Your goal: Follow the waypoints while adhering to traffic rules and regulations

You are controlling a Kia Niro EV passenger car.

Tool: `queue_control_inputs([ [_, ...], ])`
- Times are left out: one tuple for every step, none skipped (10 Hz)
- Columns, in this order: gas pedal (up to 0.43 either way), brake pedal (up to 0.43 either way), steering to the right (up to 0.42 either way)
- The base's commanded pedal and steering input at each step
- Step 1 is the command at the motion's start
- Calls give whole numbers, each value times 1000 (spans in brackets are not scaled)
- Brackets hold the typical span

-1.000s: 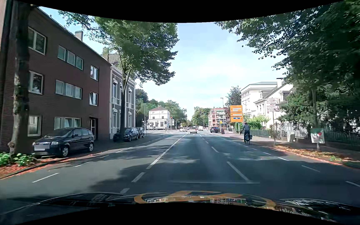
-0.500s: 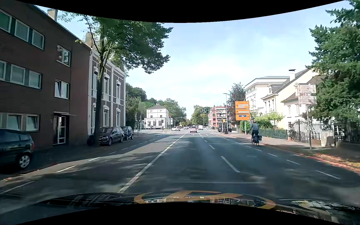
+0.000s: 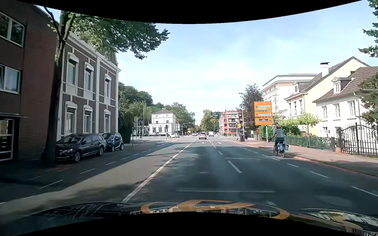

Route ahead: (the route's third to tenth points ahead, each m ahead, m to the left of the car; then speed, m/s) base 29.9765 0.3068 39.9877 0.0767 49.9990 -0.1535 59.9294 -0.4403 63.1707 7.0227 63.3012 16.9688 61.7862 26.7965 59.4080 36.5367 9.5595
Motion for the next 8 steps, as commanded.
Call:
queue_control_inputs([
  [8, 0, 1],
  [8, 0, 1],
  [8, 0, 1],
  [0, 0, 0],
  [0, 0, 0],
  [0, 0, 0],
  [0, 0, 0],
  [0, 0, 0],
])
